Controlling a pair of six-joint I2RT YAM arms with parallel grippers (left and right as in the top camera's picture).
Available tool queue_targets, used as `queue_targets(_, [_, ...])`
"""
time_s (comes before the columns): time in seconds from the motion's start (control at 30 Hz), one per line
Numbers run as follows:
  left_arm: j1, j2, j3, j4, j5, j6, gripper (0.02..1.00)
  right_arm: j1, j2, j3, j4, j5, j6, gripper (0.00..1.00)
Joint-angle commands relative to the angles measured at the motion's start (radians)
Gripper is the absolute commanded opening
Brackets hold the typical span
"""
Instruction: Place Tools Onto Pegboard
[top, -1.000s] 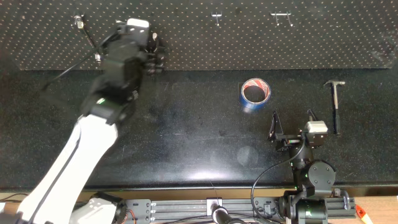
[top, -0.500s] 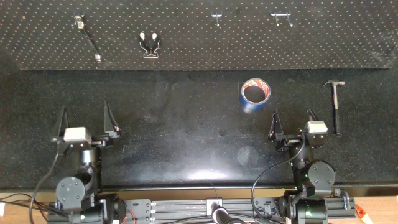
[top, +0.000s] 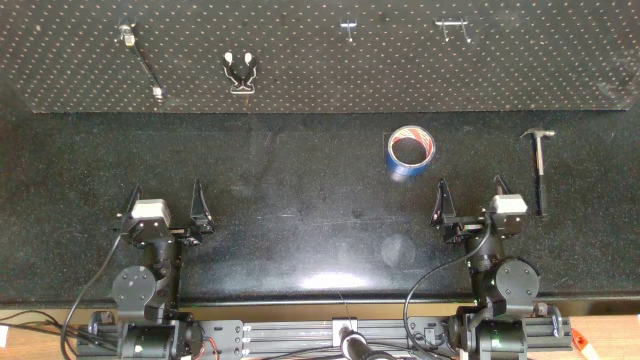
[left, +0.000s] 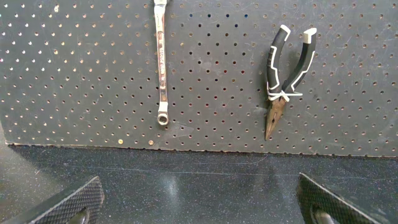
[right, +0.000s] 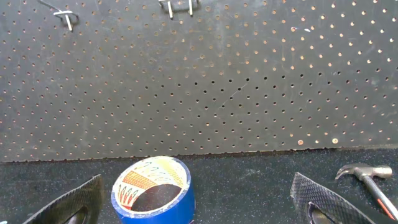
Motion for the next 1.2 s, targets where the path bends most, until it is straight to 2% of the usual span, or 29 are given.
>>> queue_targets(0.03, [-0.005,-0.012,-0.002,-0.006,-0.022,-0.020,0.996,-0.003,-0.006,-0.005,-0.002,-0.008,0.014,0.976])
queue_targets(0.57, [-0.005,-0.012,-0.002,-0.006,-0.022,-0.020,0.996,-0.003,0.006,0.015,-0.003,0.010,0.014,0.976])
queue_targets(0.67, [-0.005,-0.012,-0.002,-0.006,-0.022,-0.020,0.996,-0.003,0.193,0.169,-0.006,-0.005,0.014,0.976])
queue_targets(0.7, [-0.005,-0.012,-0.002,-0.006,-0.022,-0.020,0.996,-0.003,0.367,0.323,-0.019,-0.047,0.014,0.976])
queue_targets(0.8, [-0.005,-0.012,-0.002,-0.006,-0.022,-0.020,0.996,-0.003,0.651,0.640,-0.233,-0.128,0.015,0.976])
queue_targets(0.87, [-0.005,-0.012,-0.002,-0.006,-0.022,-0.020,0.996,-0.001,0.845,0.909,-0.555,-0.186,0.014,0.976])
queue_targets(0.93, [-0.005,-0.012,-0.002,-0.006,-0.022,-0.020,0.996,0.026,0.953,1.017,-0.731,-0.193,0.014,0.976])
queue_targets(1.1, [-0.005,-0.012,-0.002,-0.006,-0.022,-0.020,0.996,0.218,1.082,1.027,-0.782,-0.186,0.031,0.976])
queue_targets(1.17, [-0.005,-0.012,-0.002,-0.006,-0.022,-0.020,0.996,0.264,1.163,1.027,-0.805,-0.109,0.090,0.976])
queue_targets(1.2, [-0.005,-0.012,-0.002,-0.006,-0.022,-0.020,0.996,0.270,1.201,1.027,-0.806,-0.102,0.091,0.976])
